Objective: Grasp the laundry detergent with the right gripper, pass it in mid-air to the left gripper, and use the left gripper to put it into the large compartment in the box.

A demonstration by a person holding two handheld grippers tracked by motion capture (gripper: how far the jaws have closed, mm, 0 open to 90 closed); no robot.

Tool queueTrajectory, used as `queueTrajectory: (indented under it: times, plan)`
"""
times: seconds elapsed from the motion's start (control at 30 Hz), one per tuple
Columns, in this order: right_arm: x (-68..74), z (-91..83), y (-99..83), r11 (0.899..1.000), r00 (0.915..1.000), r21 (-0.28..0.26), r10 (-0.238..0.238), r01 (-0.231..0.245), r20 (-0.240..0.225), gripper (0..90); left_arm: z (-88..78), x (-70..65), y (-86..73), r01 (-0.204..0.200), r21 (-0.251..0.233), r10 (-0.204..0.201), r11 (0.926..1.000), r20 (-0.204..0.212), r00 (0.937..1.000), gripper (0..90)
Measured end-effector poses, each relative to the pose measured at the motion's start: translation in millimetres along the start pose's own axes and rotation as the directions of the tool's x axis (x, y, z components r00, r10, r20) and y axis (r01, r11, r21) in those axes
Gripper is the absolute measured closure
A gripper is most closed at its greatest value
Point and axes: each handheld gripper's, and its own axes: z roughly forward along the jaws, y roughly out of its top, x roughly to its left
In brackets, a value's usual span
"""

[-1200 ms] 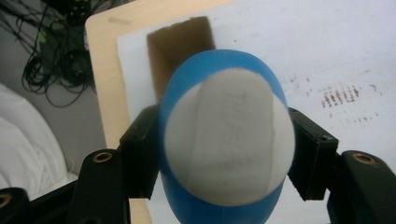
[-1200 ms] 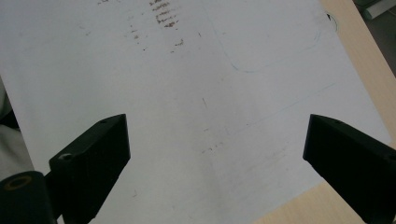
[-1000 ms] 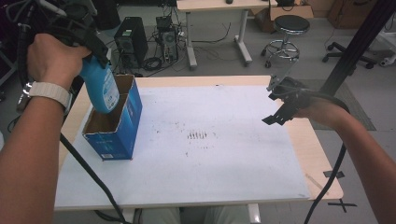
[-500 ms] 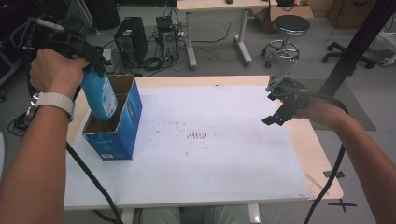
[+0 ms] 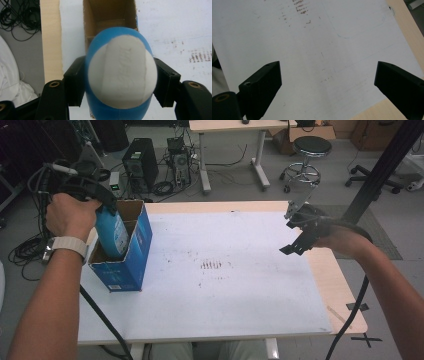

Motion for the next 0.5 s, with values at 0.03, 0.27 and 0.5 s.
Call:
queueTrajectory:
  times: [0.03,0.27,0.5]
  plan:
    - [-0.1,-0.1,-0.1,1.0,1.0,-0.001,0.001,-0.001,0.0,7.1,5.1,-0.3,-1.1,-0.002,0.002,0.002,1.0,-0.005,1.0,38.3]
    - [0.0,1.6,-0.7,1.0,1.0,0.002,0.004,-0.004,-0.003,7.1,30.2,-0.2,-8.2,-0.002,0.002,0.002,1.0,-0.001,1.0,38.2]
    - [-0.4,2.3,-3.4,1.0,0.9999,0.002,0.015,-0.015,-0.004,7.1,52.5,0.1,-15.5,0.003,0.007,-0.003,1.0,0.001,1.0,38.2]
